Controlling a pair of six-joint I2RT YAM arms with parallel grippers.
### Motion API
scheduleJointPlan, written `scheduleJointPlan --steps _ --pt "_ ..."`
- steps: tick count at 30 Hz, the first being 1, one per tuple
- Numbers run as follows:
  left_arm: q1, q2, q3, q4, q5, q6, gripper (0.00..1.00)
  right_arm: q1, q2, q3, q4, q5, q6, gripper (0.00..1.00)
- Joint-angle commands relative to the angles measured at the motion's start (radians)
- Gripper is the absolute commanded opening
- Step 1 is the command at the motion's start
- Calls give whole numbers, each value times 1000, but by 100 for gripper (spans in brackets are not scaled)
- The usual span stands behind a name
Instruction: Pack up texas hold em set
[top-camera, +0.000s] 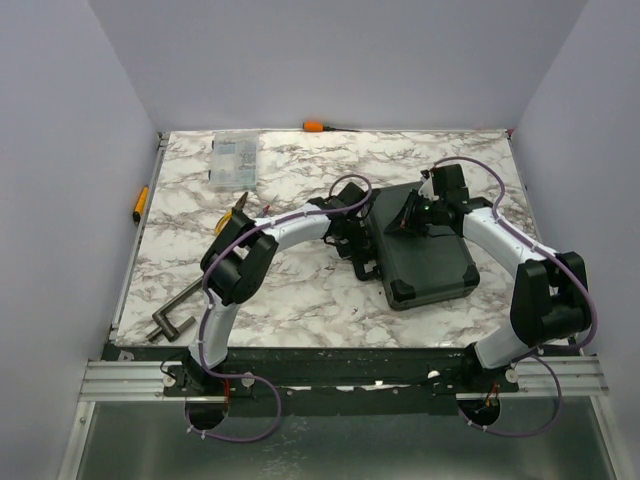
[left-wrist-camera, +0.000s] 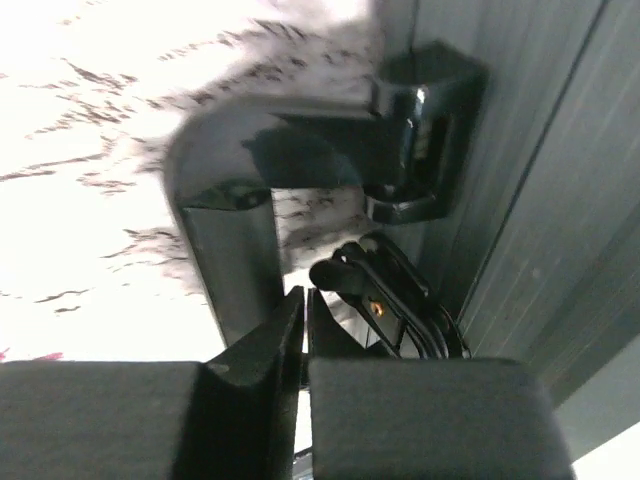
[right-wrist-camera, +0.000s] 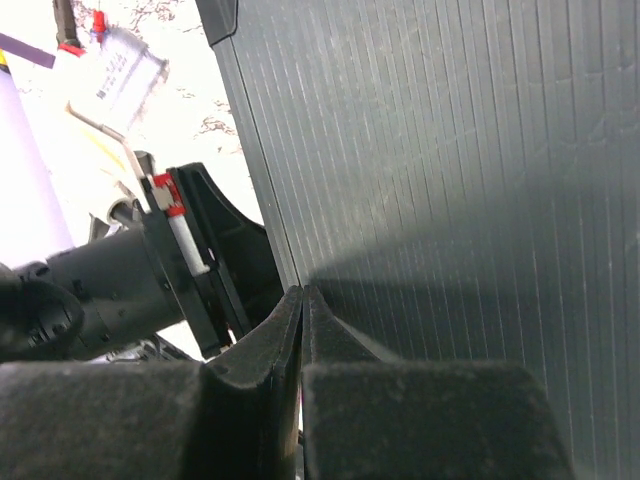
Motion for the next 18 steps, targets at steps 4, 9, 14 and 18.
scheduleJointPlan --steps 4,9,14,18 --pt "-43 -113 -75 60 -154 102 17 6 25 -24 -291 230 -50 5" --pt "-41 -262 -90 44 -186 155 21 5 -17 60 -325 231 -38 5" --pt "-41 -429 -121 4 -221 198 22 6 -55 163 -361 213 -34 5" --pt "-43 -576 -168 0 -276 237 30 5 -90 245 -370 183 -39 5"
